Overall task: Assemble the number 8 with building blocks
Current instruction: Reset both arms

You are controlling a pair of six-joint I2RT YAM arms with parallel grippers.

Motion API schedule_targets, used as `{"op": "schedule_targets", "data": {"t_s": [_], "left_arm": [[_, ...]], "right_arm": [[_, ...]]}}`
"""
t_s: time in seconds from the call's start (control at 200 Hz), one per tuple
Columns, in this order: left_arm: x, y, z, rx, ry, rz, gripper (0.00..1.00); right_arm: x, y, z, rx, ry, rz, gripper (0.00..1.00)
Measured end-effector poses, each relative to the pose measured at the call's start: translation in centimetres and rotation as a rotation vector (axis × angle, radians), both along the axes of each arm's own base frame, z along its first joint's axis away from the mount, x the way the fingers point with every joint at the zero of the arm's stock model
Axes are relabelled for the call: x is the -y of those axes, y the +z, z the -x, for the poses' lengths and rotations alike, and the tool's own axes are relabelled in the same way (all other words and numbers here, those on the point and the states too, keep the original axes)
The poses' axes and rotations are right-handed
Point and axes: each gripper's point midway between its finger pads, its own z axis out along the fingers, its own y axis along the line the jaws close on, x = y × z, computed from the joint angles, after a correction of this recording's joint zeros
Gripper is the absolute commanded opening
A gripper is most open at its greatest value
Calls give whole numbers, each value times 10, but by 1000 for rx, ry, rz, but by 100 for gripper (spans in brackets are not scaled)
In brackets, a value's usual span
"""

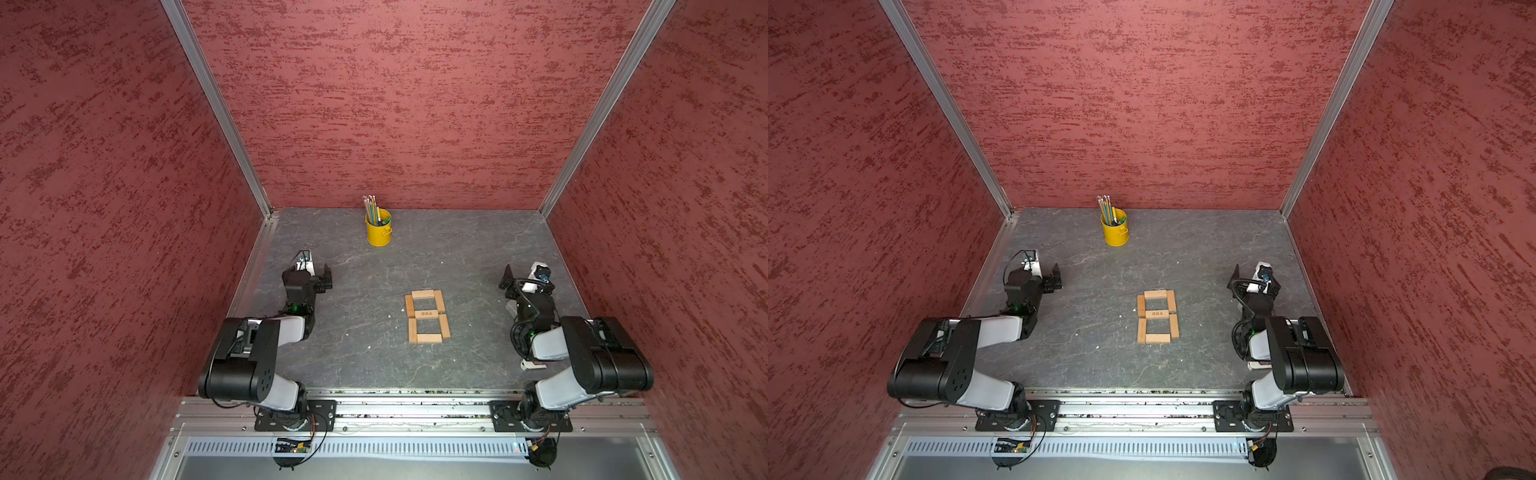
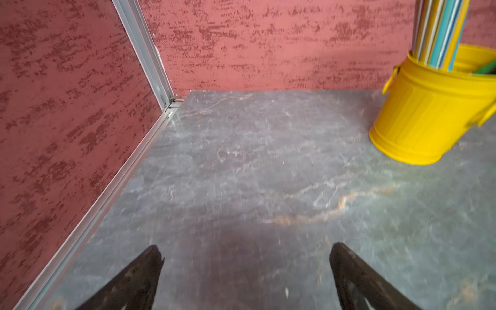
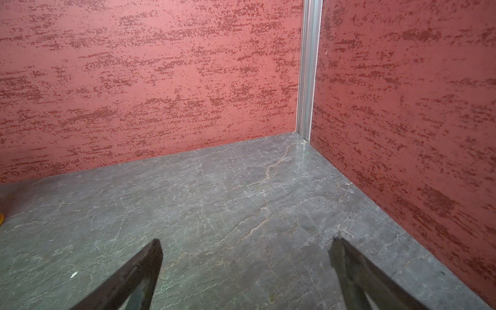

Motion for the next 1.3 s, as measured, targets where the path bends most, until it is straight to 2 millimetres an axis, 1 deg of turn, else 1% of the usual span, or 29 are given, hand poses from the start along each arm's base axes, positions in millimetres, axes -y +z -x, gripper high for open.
{"op": "schedule_targets", "data": {"t_s": [0.055, 0.11, 0.256, 0.736, 0.837, 0.867, 0.902, 0.962, 0.987, 1.017, 1.102, 1.127, 1.182, 1.298], "left_arm": [[1, 9, -7, 22, -13, 25, 100], [2, 11, -9, 29, -27, 46, 99], [3, 4, -7, 3, -41, 77, 99], [8, 3, -7, -3, -60, 100, 99], [14, 1, -2, 14, -152, 138, 99], [13, 0, 3, 38, -186, 155, 100], [8, -6, 11, 48, -199, 173, 99], [2, -27, 26, 11, -201, 201, 99], [4, -34, 28, -14, -205, 204, 99], [9, -37, 29, -31, -223, 205, 99], [31, -27, 23, -7, -298, 188, 99], [35, -24, 22, 5, -311, 184, 99], [37, -17, 19, 28, -319, 173, 99], [35, -15, 17, 33, -312, 169, 99]], "right_arm": [[0, 0, 0, 1, 0, 0, 99], [0, 0, 0, 1, 0, 0, 99], [0, 0, 0, 0, 0, 0, 99], [0, 0, 0, 0, 1, 0, 99], [0, 0, 0, 1, 1, 0, 99], [0, 0, 0, 0, 1, 0, 99], [0, 0, 0, 0, 1, 0, 99], [0, 0, 0, 0, 1, 0, 99], [0, 0, 0, 1, 1, 0, 99], [0, 0, 0, 0, 1, 0, 99], [0, 0, 0, 0, 1, 0, 99], [0, 0, 0, 0, 1, 0, 99], [0, 0, 0, 0, 1, 0, 99], [0, 0, 0, 0, 2, 0, 99]]}}
